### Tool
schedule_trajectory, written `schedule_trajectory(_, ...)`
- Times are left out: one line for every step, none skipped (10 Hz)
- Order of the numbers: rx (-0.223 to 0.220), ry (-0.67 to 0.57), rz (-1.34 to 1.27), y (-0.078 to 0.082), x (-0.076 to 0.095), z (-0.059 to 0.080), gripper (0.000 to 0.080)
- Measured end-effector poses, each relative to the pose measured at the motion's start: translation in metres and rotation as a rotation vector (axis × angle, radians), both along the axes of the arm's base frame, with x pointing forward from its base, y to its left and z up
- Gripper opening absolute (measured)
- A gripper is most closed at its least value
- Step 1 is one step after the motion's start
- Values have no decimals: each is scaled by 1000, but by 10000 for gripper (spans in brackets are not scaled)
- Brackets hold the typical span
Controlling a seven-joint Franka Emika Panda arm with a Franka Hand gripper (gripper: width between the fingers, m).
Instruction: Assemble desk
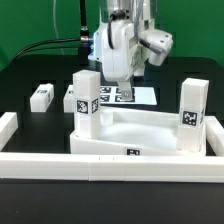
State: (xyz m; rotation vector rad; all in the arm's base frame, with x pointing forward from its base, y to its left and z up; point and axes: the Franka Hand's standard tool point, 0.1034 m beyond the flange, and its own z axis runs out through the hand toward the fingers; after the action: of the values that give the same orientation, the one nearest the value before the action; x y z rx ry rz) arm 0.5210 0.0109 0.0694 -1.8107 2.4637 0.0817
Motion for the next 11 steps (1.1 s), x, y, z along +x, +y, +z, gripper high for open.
schedule_trajectory(-7,13,6,1,-2,-8,649)
schedule_trajectory(-20,28,12,1,-5,-20,649)
schedule_trajectory(-33,52,22,4,-10,-35,649)
schedule_trajectory(-38,73,31,8,-13,-45,649)
schedule_trajectory(-46,84,40,10,-15,-53,649)
schedule_trajectory(-52,94,43,10,-18,-59,649)
schedule_trajectory(-54,99,46,10,-20,-61,649)
schedule_trajectory(-55,99,50,11,-20,-62,649)
schedule_trajectory(-55,99,52,10,-20,-62,528)
schedule_trajectory(-55,99,58,10,-20,-62,390)
schedule_trajectory(-55,99,62,10,-20,-62,390)
